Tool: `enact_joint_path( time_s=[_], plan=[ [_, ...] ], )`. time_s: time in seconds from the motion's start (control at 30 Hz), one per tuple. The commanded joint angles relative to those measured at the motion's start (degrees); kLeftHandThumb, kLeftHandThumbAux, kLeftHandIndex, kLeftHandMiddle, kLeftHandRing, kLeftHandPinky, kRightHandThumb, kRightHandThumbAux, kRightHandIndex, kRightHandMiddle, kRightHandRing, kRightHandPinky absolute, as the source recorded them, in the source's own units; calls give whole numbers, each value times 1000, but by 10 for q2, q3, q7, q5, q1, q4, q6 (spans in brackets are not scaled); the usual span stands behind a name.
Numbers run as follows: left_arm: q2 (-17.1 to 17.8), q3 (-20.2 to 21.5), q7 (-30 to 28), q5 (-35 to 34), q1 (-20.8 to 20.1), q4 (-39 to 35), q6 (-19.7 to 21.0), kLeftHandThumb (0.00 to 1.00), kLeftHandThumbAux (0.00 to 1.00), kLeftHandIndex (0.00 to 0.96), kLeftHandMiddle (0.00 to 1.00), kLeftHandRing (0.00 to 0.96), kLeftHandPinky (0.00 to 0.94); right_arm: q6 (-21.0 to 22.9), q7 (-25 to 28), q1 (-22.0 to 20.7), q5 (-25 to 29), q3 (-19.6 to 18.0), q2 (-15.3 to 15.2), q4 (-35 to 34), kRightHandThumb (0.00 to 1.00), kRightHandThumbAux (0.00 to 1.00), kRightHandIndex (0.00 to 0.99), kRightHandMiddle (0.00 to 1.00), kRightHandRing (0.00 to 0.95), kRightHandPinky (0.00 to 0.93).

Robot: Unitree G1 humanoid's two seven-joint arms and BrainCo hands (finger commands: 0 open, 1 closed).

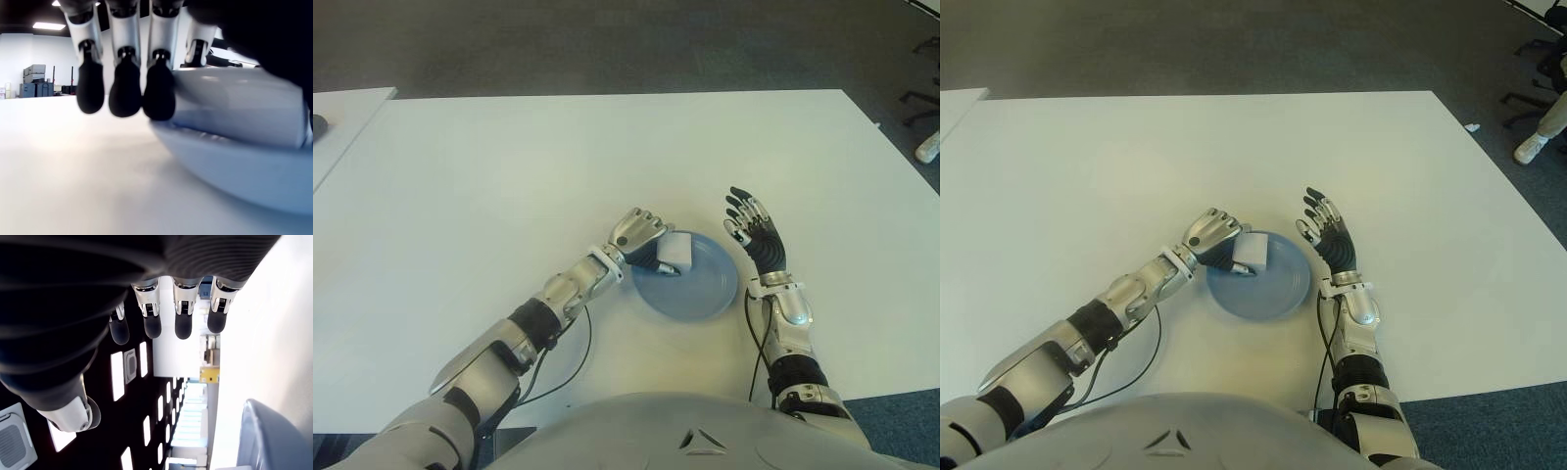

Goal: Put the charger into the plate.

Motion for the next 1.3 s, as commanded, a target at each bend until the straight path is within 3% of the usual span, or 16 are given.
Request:
enact_joint_path(
  time_s=[0.03, 0.3, 0.4, 0.53, 0.63, 0.77, 1.3],
  plan=[
    [20, -4, -29, -6, 23, -6, -12, 849, 653, 445, 492, 736, 614, 5, -5, 67, 6, 11, 51, 54, 248, 666, 121, 101, 80, 65],
    [43, 22, -81, -48, 56, -81, -28, 842, 657, 442, 491, 684, 554, 5, -6, 67, 4, 11, 52, 53, 248, 666, 121, 101, 80, 65],
    [44, 31, -98, -62, 62, -93, -30, 746, 680, 431, 610, 659, 564, 5, -7, 66, 3, 11, 53, 54, 248, 666, 121, 101, 80, 65],
    [41, 40, -99, -63, 72, -100, -25, 707, 691, 425, 644, 628, 559, 5, -8, 65, 2, 11, 53, 55, 248, 666, 121, 101, 80, 65],
    [38, 46, -86, -60, 77, -99, -22, 520, 473, 397, 627, 598, 552, 4, -9, 63, 1, 11, 54, 58, 248, 666, 121, 101, 80, 65],
    [39, 51, -64, -50, 83, -104, -22, 433, 402, 383, 611, 577, 555, 4, -10, 61, 0, 11, 55, 62, 248, 666, 121, 101, 80, 65],
    [67, 83, -63, -30, 109, -167, -18, 343, 460, 412, 609, 567, 577, 3, -12, 57, -1, 11, 55, 68, 248, 666, 121, 101, 80, 65]
  ],
)
